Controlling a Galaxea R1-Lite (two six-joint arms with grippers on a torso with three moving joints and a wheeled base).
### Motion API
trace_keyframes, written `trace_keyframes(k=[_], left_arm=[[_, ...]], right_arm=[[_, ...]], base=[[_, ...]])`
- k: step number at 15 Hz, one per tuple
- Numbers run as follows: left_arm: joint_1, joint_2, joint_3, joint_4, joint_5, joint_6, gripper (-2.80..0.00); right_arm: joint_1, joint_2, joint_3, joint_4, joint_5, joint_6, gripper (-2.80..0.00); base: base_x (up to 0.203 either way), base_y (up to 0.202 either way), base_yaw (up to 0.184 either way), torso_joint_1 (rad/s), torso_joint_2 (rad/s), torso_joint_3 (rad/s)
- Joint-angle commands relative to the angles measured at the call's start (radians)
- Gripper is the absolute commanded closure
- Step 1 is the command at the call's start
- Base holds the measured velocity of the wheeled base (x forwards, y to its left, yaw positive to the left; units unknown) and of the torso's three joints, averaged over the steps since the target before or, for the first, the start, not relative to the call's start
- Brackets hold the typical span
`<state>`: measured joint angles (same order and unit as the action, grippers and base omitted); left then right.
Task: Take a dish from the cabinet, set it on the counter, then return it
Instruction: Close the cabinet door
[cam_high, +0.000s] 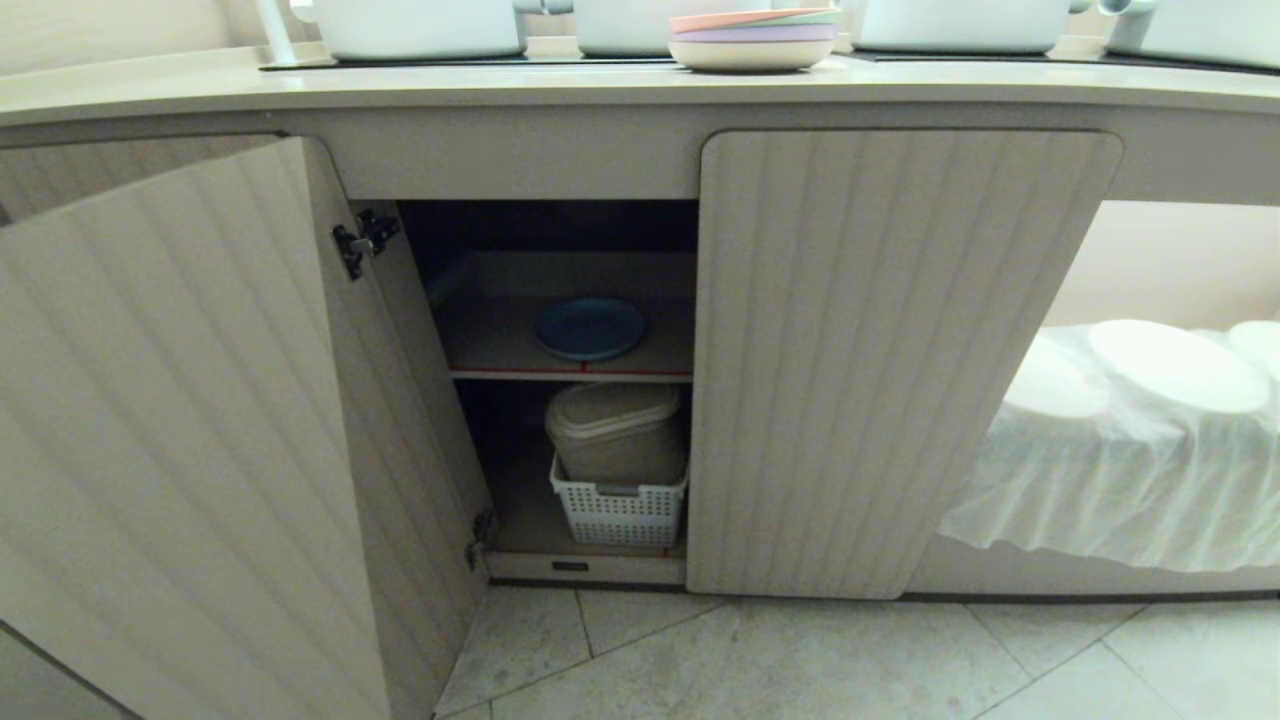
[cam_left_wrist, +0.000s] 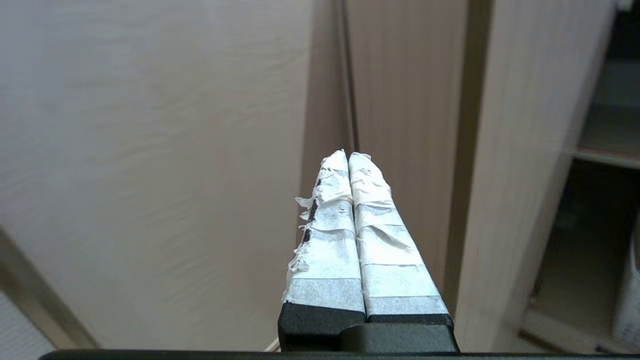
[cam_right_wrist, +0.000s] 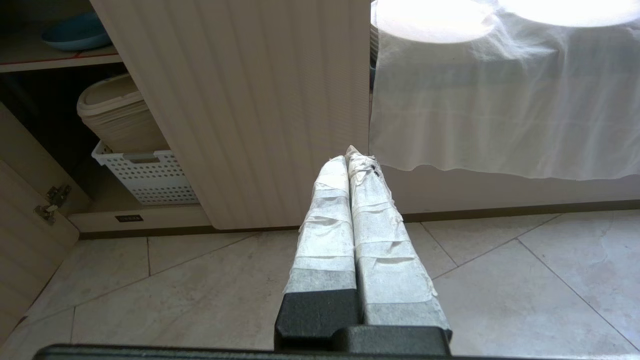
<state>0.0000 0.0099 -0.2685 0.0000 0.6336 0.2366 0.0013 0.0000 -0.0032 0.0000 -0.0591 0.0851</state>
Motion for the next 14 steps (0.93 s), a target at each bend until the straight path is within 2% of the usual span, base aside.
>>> trace_keyframes(k=[1, 6, 12, 14], left_arm=[[0.0, 0.058, -0.023, 0.001, 0.005, -0.005, 0.0], [-0.005, 0.244, -0.063, -0.005, 0.013, -0.121, 0.0], [-0.01, 0.28, -0.067, -0.002, 0.022, -0.132, 0.0], [-0.03, 0.305, -0.068, -0.009, 0.049, -0.146, 0.0]], right_arm=[[0.0, 0.0, 0.0, 0.0, -0.001, 0.001, 0.0], [0.0, 0.0, 0.0, 0.0, -0.001, 0.001, 0.0], [0.0, 0.0, 0.0, 0.0, -0.001, 0.001, 0.0], [0.0, 0.0, 0.0, 0.0, -0.001, 0.001, 0.0]], base=[[0.0, 0.0, 0.0, 0.0, 0.0, 0.0], [0.0, 0.0, 0.0, 0.0, 0.0, 0.0], [0.0, 0.0, 0.0, 0.0, 0.0, 0.0], [0.0, 0.0, 0.0, 0.0, 0.0, 0.0]])
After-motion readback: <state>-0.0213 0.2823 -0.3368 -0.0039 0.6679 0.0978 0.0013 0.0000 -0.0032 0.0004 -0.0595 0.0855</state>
